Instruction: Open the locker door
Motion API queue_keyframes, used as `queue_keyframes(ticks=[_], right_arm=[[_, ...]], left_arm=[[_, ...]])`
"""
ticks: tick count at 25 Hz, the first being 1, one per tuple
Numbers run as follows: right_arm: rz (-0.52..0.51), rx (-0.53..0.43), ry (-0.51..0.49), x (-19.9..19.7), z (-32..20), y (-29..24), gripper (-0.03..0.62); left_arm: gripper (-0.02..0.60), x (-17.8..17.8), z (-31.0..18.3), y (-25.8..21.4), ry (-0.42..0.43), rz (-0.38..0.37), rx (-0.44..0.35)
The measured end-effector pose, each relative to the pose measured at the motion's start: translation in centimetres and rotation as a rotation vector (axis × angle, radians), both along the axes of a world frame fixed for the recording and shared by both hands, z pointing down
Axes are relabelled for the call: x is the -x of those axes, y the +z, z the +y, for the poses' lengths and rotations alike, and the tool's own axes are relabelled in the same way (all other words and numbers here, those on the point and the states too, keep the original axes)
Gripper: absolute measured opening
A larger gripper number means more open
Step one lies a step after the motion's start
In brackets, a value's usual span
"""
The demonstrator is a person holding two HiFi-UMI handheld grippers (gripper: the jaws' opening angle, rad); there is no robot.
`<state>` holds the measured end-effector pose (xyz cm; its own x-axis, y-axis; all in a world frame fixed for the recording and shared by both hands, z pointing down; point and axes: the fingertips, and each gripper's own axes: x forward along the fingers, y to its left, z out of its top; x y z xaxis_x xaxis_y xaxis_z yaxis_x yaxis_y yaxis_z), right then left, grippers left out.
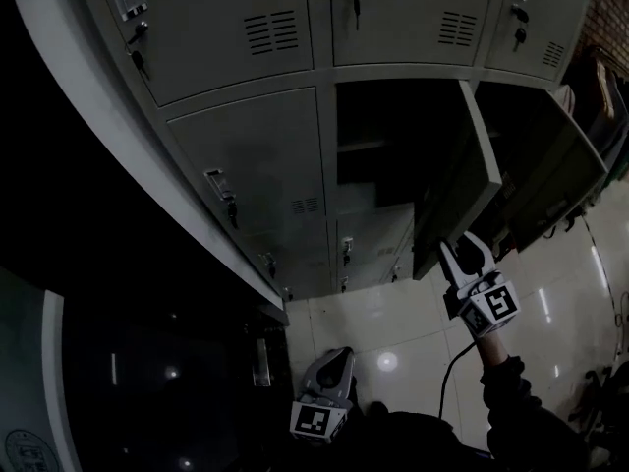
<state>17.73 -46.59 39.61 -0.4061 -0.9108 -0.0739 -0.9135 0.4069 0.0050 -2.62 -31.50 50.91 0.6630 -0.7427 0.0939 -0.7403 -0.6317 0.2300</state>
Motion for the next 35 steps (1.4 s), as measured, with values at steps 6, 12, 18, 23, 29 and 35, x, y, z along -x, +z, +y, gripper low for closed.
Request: queue_keyframes(ticks=[6,12,18,23,29,35], right_arm=[[0.168,0.013,0.058,-3.5,0.8,-0.1,0.152],[0.016,0.085,-0.094,0.0,16.2,4.9,0.074],[-0.048,0.310,-0.293,8.0,37.8,12.7,0.000],[-0.018,0.304,-0.292,9.3,48.6,13.0,0.000],[0.085,0.142,-0.340,11.8,54.8,7.8,0.000],[0.051,0.170,-0.300,12.9,64.0,8.4,0.000]], left_arm=[[0.017,-1.5,11.1,-0.3,-0.135,-0.024,-0.021],[0.017,-3.1,24.1,-0.3,-0.250,-0.013,0.019],[0.017,-3.4,31.0,-0.6,-0.235,-0.040,0.028],[0.017,-3.6,35.2,-1.9,-0.217,-0.028,0.006],[0.017,-1.2,42.7,-2.1,-0.210,-0.022,-0.037],[0.017,-0.8,50.8,-0.9,-0.183,-0.002,-0.005]])
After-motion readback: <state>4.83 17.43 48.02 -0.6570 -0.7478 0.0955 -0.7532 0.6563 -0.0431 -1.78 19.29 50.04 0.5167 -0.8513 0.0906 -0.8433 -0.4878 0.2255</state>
